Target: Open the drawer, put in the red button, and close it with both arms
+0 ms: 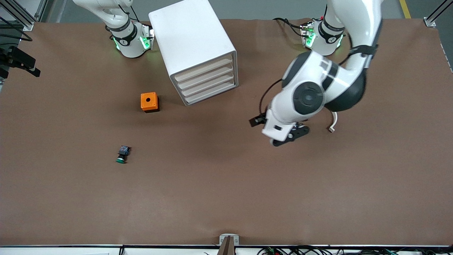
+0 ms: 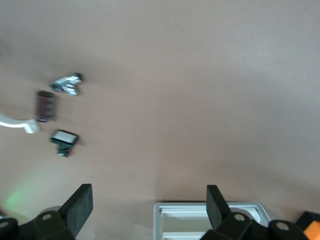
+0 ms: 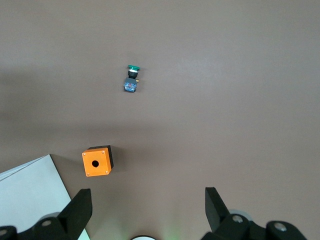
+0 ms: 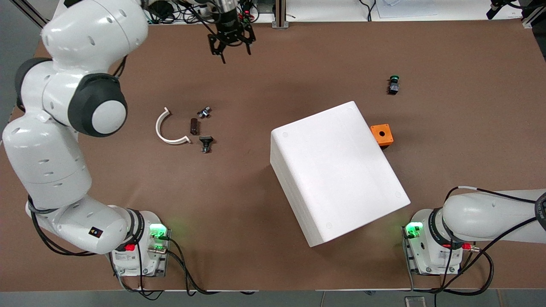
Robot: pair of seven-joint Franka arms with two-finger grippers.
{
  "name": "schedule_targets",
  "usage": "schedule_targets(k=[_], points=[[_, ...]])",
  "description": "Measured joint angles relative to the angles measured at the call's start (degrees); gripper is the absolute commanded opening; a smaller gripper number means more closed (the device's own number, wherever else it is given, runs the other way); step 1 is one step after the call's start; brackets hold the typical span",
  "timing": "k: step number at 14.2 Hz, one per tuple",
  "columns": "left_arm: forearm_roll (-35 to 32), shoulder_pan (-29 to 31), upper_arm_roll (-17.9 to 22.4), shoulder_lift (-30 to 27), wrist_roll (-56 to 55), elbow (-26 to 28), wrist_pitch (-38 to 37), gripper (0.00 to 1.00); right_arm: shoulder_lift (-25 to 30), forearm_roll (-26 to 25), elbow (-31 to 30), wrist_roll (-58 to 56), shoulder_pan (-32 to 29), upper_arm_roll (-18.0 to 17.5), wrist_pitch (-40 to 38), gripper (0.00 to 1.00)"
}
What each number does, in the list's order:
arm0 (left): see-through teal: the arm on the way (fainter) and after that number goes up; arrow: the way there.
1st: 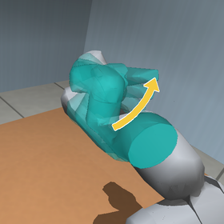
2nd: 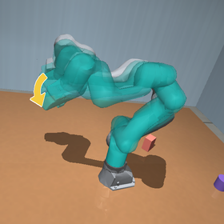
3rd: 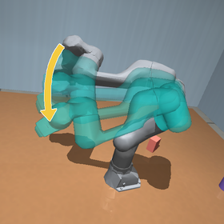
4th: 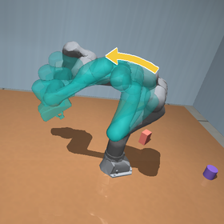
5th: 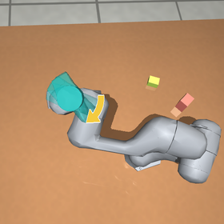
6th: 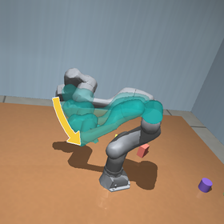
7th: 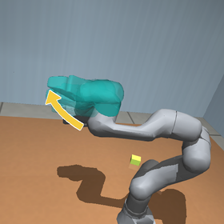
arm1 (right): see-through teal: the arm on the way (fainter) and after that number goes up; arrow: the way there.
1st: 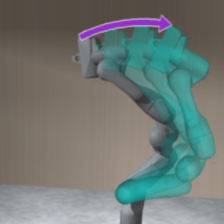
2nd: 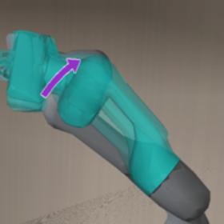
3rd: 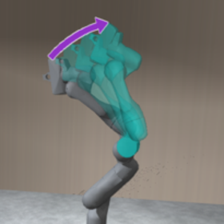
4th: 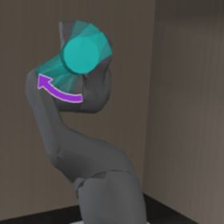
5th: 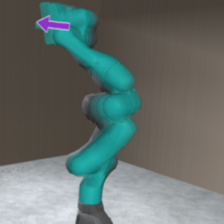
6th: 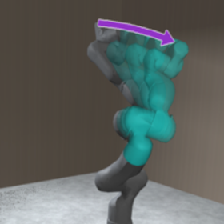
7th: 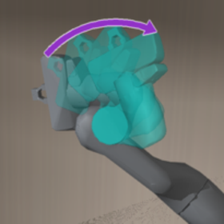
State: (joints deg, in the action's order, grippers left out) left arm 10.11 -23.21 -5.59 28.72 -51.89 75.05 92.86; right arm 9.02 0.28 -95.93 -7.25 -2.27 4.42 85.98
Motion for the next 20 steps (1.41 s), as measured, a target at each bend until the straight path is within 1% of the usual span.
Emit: schedule_targets(k=[4,8,10,12,14,18,20], points=[[-1.22,6.65,-0.02,-1.13,0.2,0.07,-0.86,1.0,0.0,0.35,0.0,0.58,-0.05,0.02,0.0,1.0],[-2.05,9.85,-0.09,-2.3,0.7,0.22,-0.92,1.0,0.01,1.79,0.0,1.68,-0.67,0.09,0.0,1.0],[-2.15,11.8,-0.12,-3.64,6.98,1.81,-1.01,1.0,0.01,2.0,0.0,3.31,-0.67,-0.08,0.0,1.0],[-2.17,14.33,-0.15,-6.25,18.83,5.82,-0.79,1.0,0.03,2.04,0.0,3.96,-0.67,-0.25,0.0,1.0],[-2.17,16.69,-0.13,-9.84,28.19,11.21,0.78,1.0,0.04,2.04,0.0,4.33,-0.7,-0.15,0.0,1.0],[-2.23,20.59,-0.19,-19.16,35.87,20.91,3.21,1.0,0.08,2.04,0.0,4.4,-0.76,-0.1,0.0,1.0],[-2.24,23.43,-0.15,-22.85,44.11,24.07,3.23,1.0,0.08,2.04,0.0,4.41,-0.77,-0.1,0.0,1.0]])
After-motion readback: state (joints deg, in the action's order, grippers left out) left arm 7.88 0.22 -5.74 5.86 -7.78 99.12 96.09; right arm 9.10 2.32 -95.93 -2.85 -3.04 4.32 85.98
